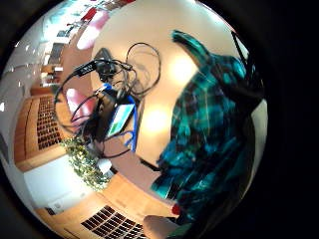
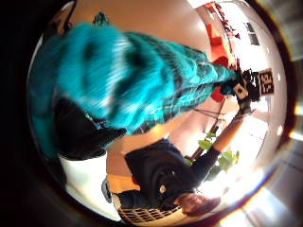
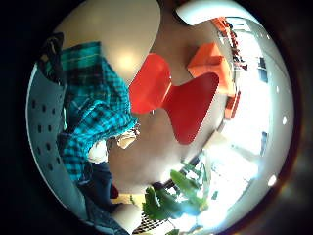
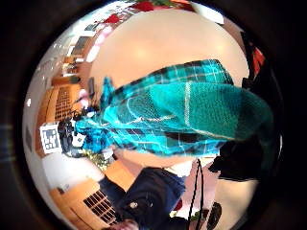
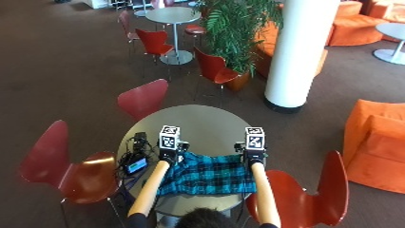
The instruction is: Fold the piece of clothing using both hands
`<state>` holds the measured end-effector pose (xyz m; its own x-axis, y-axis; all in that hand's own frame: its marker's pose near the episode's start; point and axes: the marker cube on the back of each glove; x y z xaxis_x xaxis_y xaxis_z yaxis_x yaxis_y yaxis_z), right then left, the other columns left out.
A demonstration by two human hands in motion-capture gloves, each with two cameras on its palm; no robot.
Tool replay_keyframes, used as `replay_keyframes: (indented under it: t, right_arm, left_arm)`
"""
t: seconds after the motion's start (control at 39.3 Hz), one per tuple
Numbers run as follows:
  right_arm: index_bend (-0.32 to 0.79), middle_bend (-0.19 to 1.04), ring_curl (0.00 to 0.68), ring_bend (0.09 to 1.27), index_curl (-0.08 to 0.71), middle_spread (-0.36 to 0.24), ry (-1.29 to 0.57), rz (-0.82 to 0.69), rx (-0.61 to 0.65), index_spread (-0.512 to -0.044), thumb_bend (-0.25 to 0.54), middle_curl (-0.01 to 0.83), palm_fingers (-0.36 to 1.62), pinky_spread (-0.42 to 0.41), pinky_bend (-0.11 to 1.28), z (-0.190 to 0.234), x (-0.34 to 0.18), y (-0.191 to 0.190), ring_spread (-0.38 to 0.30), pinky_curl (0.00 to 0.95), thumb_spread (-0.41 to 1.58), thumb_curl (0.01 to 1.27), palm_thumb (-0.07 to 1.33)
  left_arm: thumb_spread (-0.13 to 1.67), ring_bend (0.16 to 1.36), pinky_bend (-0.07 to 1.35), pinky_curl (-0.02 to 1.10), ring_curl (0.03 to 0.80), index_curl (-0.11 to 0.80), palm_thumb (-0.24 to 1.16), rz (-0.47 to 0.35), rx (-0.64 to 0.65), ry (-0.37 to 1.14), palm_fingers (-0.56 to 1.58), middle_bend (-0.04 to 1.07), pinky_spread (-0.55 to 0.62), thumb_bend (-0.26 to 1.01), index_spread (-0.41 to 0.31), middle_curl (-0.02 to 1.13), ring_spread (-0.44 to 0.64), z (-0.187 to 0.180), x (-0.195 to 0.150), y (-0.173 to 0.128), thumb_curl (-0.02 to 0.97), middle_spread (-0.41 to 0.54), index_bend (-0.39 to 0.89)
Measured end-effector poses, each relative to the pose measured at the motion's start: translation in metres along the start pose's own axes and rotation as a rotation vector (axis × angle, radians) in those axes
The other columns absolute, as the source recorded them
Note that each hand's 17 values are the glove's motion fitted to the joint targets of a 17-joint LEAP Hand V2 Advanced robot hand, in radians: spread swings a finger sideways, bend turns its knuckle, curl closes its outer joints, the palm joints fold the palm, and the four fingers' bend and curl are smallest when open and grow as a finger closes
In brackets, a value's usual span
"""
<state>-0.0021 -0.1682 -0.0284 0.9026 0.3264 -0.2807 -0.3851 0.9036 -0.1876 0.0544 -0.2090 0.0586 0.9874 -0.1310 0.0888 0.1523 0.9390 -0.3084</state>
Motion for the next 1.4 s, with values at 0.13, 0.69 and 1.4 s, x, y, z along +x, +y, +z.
replay_keyframes:
  t: [0.13,0.69,1.4]
  right_arm:
    - [0.22,0.34,0.498,0.57,0.506,-0.22,-0.019,-0.004,0.144,-0.273,-0.025,0.547,1.16,-0.292,0.54,0.006,-0.012,-0.019,-0.238,0.433,0.3,0.76,1.04]
    - [0.01,0.1,0.443,0.42,0.262,0.034,-0.295,0.308,0.008,-0.278,-0.076,0.4,0.17,0.15,0.82,0.09,0.062,-0.017,0.055,0.467,1.06,0.48,0.45]
    - [0.22,0.4,0.468,0.79,0.238,-0.168,-0.436,0.482,0.179,-0.244,0.05,0.468,1.29,-0.325,0.75,0.095,0.138,-0.017,-0.23,0.388,0.88,0.55,0.94]
  left_arm:
    - [1.14,0.68,0.62,0.52,0.462,0.482,0.69,-0.139,0.127,-0.047,1.02,0.49,-0.34,0.02,-0.253,0.56,-0.33,0.006,-0.004,-0.024,0.575,-0.304,0.12]
    - [1.16,0.54,0.45,0.44,0.406,0.419,0.21,0.069,0.237,0.053,0.16,0.06,0.09,-0.08,-0.112,0.35,0.1,0.092,0.01,0.039,0.342,0.132,0.17]
    - [1.1,0.54,0.34,0.34,0.328,0.417,-0.03,-0.003,0.008,0.004,0.28,0.19,0.29,-0.04,-0.111,0.28,0.25,0.131,0.048,0.064,0.254,0.125,0.19]
